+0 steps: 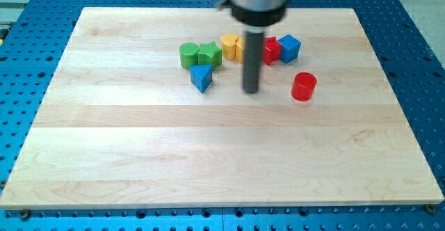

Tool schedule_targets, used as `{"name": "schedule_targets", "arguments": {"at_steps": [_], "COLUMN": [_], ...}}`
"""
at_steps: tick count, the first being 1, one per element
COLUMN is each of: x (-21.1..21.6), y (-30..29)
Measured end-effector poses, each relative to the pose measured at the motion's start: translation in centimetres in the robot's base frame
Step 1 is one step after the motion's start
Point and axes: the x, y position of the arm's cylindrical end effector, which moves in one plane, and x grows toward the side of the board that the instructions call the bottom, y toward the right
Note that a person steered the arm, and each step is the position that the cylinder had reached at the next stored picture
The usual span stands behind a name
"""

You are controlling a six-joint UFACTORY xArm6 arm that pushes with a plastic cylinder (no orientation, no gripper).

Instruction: Move the blue cube in between red blocks

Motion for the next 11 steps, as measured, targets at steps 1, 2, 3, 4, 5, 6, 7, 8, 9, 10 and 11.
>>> {"name": "schedule_targets", "arguments": {"at_steps": [1,2,3,4,5,6,7,8,9,10,11], "x": [-3.9,-6.6,-7.9,-13.5,-15.6,-12.0,-5.4,-2.3,-2.9,-7.3,-8.0], "y": [4.3,6.7,13.0,12.4,9.9,6.2,5.6,5.6,6.3,7.1,3.8]}}
